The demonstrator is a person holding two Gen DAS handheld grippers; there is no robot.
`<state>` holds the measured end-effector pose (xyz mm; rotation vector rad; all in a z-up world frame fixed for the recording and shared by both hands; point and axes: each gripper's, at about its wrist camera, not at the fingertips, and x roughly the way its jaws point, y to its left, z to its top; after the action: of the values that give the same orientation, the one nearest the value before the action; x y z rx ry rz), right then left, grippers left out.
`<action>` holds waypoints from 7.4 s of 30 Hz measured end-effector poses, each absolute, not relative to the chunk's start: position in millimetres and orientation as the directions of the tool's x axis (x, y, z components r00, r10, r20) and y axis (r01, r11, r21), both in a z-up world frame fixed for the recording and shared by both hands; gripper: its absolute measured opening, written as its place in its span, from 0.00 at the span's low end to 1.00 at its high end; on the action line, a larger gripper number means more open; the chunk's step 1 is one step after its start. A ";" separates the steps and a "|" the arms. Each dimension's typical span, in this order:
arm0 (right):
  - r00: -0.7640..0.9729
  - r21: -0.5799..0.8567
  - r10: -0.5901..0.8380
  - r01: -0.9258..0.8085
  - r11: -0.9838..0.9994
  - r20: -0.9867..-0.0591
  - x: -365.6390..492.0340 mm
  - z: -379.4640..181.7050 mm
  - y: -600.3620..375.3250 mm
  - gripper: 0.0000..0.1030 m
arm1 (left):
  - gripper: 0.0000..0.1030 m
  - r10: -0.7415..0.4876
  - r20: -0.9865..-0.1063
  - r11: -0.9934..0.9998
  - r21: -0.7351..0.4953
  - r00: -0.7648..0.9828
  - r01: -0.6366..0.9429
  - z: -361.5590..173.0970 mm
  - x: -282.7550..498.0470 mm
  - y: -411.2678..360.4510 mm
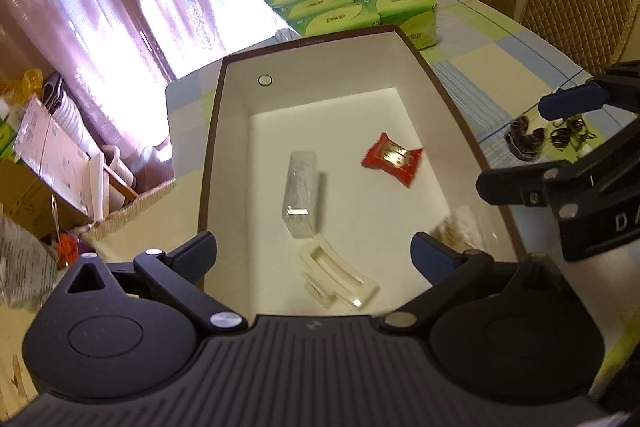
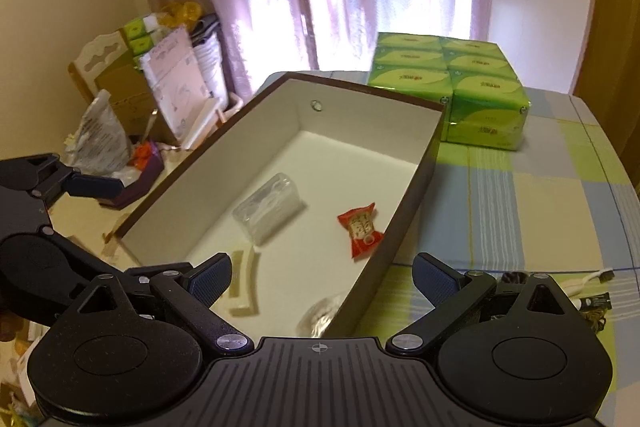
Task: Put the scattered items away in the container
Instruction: 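Withdraw both grippers from the box toward the remaining items, then grasp the leopard-print hair tie with the right gripper while the left grasps the brown scrunchie, then carry the scrunchie and hair tie into the box and release both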
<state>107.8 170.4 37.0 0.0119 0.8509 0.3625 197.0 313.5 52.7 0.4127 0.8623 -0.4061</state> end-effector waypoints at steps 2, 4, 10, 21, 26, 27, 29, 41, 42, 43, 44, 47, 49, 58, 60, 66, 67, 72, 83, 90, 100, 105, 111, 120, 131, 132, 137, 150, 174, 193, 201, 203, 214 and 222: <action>0.595 0.158 0.334 -0.329 0.931 -0.731 101.1 38.8 167.8 0.98 | 0.99 -0.167 -0.793 0.860 0.174 0.586 0.480 53.6 184.9 316.0; 0.586 0.166 0.356 -0.352 0.921 -0.728 93.9 39.5 165.0 0.98 | 0.99 -0.162 -0.797 0.873 0.159 0.581 0.461 53.4 173.9 318.5; 0.551 0.175 0.399 -0.414 0.893 -0.733 71.0 36.3 152.7 0.98 | 0.99 -0.125 -0.812 0.902 0.147 0.571 0.406 49.7 139.4 317.4; 0.493 0.177 0.413 -0.457 0.872 -0.766 42.3 19.4 113.0 0.98 | 0.99 -0.093 -0.836 0.934 0.116 0.541 0.339 42.9 97.7 288.7; 0.485 0.174 0.388 -0.428 0.887 -0.784 33.5 13.0 83.5 0.98 | 0.99 -0.102 -0.845 0.933 0.102 0.526 0.345 39.0 86.2 264.1; 0.484 0.172 0.382 -0.422 0.890 -0.787 32.3 12.2 77.7 0.98 | 0.99 -0.107 -0.849 0.934 0.092 0.518 0.345 37.4 84.3 258.4; 0.485 0.169 0.370 -0.408 0.897 -0.792 29.1 11.6 65.8 0.98 | 0.99 -0.122 -0.855 0.935 0.072 0.503 0.348 34.5 81.7 247.7; 0.515 0.166 0.291 -0.275 0.947 -0.807 22.7 6.4 -19.0 0.98 | 0.99 -0.166 -0.856 0.914 0.053 0.490 0.402 24.1 76.4 175.0; 0.519 0.163 0.282 -0.263 0.951 -0.807 22.6 5.6 -26.4 0.98 | 0.99 -0.171 -0.856 0.912 0.049 0.488 0.406 22.4 76.7 168.3; 0.524 0.160 0.273 -0.250 0.955 -0.807 22.5 4.8 -33.9 0.98 | 0.99 -0.175 -0.857 0.911 0.046 0.485 0.411 20.8 77.5 162.8; 0.527 0.157 0.265 -0.240 0.958 -0.807 22.5 4.0 -40.5 0.98 | 0.99 -0.180 -0.857 0.909 0.043 0.482 0.416 19.1 78.1 157.1; 0.541 0.151 0.243 -0.210 0.966 -0.805 22.4 0.7 -60.5 0.98 | 0.99 -0.191 -0.856 0.901 0.041 0.480 0.431 13.9 79.9 137.5; 0.550 0.157 0.239 -0.193 0.968 -0.800 22.5 -1.2 -72.5 0.98 | 0.99 -0.200 -0.855 0.895 0.039 0.479 0.444 11.3 81.1 125.7; 0.615 0.186 0.236 -0.145 0.972 -0.753 31.6 -7.6 -107.7 0.98 | 0.96 -0.216 -0.825 0.881 0.066 0.522 0.469 4.8 94.0 87.2; 0.627 0.198 0.243 -0.143 0.970 -0.740 35.9 -9.7 -111.9 0.98 | 0.96 -0.219 -0.819 0.878 0.071 0.530 0.473 3.2 99.9 81.2; 0.651 0.207 0.254 -0.150 0.967 -0.715 57.5 -22.8 -118.4 0.98 | 0.95 -0.230 -0.796 0.858 0.104 0.559 0.502 -4.5 120.6 61.7; 0.653 0.212 0.258 -0.151 0.966 -0.712 62.0 -25.4 -119.4 0.98 | 0.94 -0.234 -0.793 0.854 0.108 0.562 0.508 -6.3 125.4 58.8; 0.652 0.217 0.259 -0.146 0.965 -0.713 85.1 -38.0 -122.4 0.94 | 0.91 -0.241 -0.796 0.832 0.124 0.555 0.540 -18.9 150.1 45.0; 0.570 0.258 0.298 -0.152 0.954 -0.765 126.3 -70.4 -123.6 0.57 | 0.85 -0.242 -0.829 0.803 0.120 0.503 0.584 -46.2 196.4 28.1; 0.533 0.249 0.303 -0.172 0.953 -0.790 139.9 -83.9 -119.0 0.44 | 0.84 -0.247 -0.848 0.789 0.105 0.469 0.605 -58.7 208.2 25.6; 0.543 0.207 0.293 -0.216 0.954 -0.787 147.1 -86.5 -111.5 0.27 | 0.84 -0.255 -0.857 0.765 0.105 0.448 0.635 -70.2 217.9 20.5; 0.582 0.185 0.279 -0.217 0.959 -0.764 143.8 -75.4 -116.9 0.27 | 0.84 -0.264 -0.855 0.742 0.117 0.447 0.661 -73.2 221.7 16.1; 0.599 0.148 0.214 -0.159 0.976 -0.772 144.7 -68.9 -131.8 0.27 | 0.84 -0.269 -0.859 0.689 0.144 0.435 0.710 -81.4 229.0 4.6; 0.585 0.144 0.150 -0.057 0.988 -0.797 137.5 -73.8 -159.8 0.27 | 0.44 -0.278 -0.879 0.664 0.115 0.387 0.738 -94.4 237.0 -4.7; 0.572 0.150 0.167 -0.078 0.986 -0.803 126.0 -70.2 -157.5 0.27 | 0.22 -0.232 -0.891 0.736 0.101 0.391 0.669 -80.4 205.0 27.9; 0.572 0.151 0.172 -0.084 0.985 -0.802 124.2 -69.3 -155.8 0.27 | 0.22 -0.228 -0.894 0.743 0.096 0.386 0.662 -78.8 200.9 31.6; 0.564 0.145 0.182 -0.110 0.983 -0.805 115.8 -64.9 -146.7 0.27 | 0.21 -0.233 -0.896 0.758 0.076 0.378 0.647 -69.7 181.5 42.7; 0.568 0.124 0.209 -0.186 0.975 -0.796 90.1 -29.8 -118.2 0.27 | 0.21 -0.332 -0.814 0.775 0.053 0.477 0.629 -7.3 153.0 60.3; 0.546 0.235 0.479 -0.457 0.858 -0.688 65.5 32.3 39.2 0.27 | 0.21 -0.297 -0.714 0.866 0.079 0.634 0.494 73.2 117.4 221.2; 0.581 0.117 0.496 -0.566 0.816 -0.646 135.1 31.5 177.0 0.27 | 0.21 -0.263 -0.733 0.802 0.196 0.627 0.565 71.6 213.9 320.1; 0.533 0.126 0.396 -0.471 0.873 -0.748 170.0 -8.8 210.0 0.27 | 0.21 -0.250 -0.785 0.768 0.195 0.566 0.610 39.1 246.9 326.5; 0.514 0.118 0.377 -0.467 0.877 -0.770 176.0 -18.5 215.9 0.27 | 0.21 -0.243 -0.801 0.764 0.190 0.547 0.617 29.6 253.1 326.8; 0.436 0.095 0.309 -0.448 0.889 -0.845 204.2 -55.0 227.8 0.27 | 0.22 -0.193 -0.876 0.795 0.126 0.443 0.594 -13.3 277.8 332.7; 0.384 0.073 0.253 -0.427 0.902 -0.888 218.5 -70.6 234.0 0.27 | 0.23 -0.147 -0.911 0.799 0.120 0.385 0.589 -38.6 294.0 327.6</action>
<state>218.5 234.0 -70.6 -0.1786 1.0951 0.4359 294.0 327.6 -38.6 0.4688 1.0821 -0.4912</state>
